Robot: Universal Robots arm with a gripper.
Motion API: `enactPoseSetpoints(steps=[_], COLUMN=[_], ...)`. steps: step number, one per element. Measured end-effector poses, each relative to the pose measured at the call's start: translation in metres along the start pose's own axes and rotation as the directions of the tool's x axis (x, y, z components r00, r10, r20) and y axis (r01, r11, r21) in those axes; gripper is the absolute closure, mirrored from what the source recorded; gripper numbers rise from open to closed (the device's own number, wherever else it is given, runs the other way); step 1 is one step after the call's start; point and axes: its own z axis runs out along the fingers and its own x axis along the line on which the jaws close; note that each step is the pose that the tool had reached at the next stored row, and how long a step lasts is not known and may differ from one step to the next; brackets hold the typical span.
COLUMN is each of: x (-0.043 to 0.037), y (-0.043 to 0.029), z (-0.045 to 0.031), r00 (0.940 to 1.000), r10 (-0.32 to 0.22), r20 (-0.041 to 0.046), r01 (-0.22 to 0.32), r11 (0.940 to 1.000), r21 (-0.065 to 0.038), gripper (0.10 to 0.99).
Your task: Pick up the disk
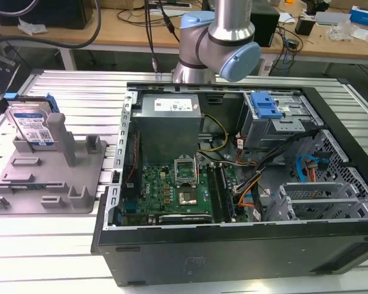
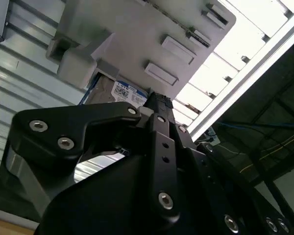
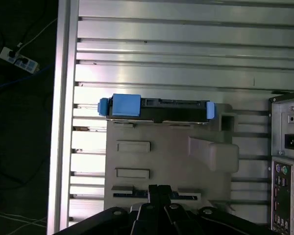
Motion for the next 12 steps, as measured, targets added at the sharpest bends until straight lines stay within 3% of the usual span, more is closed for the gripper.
enactPoseSetpoints(steps=[2,7,11,12], x=[0.0000,0.0000,0.0000,0.0000], y=[0.0000,0.0000,0.0000,0.0000], z=[-0.0001,0.0000,0.0000,0.0000], r00=[0.9969,0.9831,0.9586,0.9472], r10=[-0.079,-0.183,-0.285,-0.320], r20=[-0.0031,-0.0072,-0.0110,-0.0125], r01=[0.079,0.183,0.285,0.320], r11=[0.9969,0.9831,0.9586,0.9473], r21=[0.000,-0.001,-0.001,-0.002], gripper=[0.980,0.980,0.980,0.980])
